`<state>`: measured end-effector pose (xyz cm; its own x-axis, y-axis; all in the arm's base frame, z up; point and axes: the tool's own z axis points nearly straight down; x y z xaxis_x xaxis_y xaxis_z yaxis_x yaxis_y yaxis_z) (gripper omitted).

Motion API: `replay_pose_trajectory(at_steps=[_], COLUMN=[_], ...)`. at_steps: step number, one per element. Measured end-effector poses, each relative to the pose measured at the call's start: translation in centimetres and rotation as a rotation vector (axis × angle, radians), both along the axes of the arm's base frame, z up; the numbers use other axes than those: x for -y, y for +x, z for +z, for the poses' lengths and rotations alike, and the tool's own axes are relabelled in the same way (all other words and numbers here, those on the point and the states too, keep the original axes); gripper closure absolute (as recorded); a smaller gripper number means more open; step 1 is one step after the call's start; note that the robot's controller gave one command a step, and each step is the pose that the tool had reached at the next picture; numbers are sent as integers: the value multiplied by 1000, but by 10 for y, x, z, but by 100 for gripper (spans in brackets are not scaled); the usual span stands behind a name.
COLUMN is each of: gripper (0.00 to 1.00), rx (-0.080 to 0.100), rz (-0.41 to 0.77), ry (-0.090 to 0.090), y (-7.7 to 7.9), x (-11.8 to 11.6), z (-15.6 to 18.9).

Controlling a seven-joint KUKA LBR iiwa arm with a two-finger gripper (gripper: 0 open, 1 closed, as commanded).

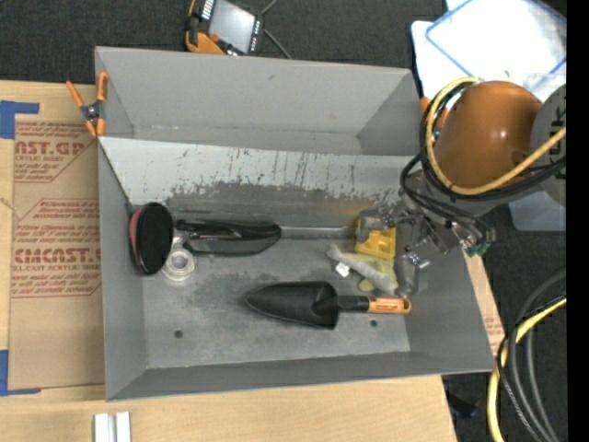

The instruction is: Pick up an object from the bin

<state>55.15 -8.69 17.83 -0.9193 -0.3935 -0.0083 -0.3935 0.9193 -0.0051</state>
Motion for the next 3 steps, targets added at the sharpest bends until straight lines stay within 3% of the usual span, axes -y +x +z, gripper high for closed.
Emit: replay_pose_trajectory(at_steps=[1, 2, 3], gripper=[0, 0, 0], rx=[-24, 16, -19], rz=[57, 134, 439], ry=[6, 0, 6], y=[-57, 5, -55], x=[13, -1, -3], z=[-54, -44, -104])
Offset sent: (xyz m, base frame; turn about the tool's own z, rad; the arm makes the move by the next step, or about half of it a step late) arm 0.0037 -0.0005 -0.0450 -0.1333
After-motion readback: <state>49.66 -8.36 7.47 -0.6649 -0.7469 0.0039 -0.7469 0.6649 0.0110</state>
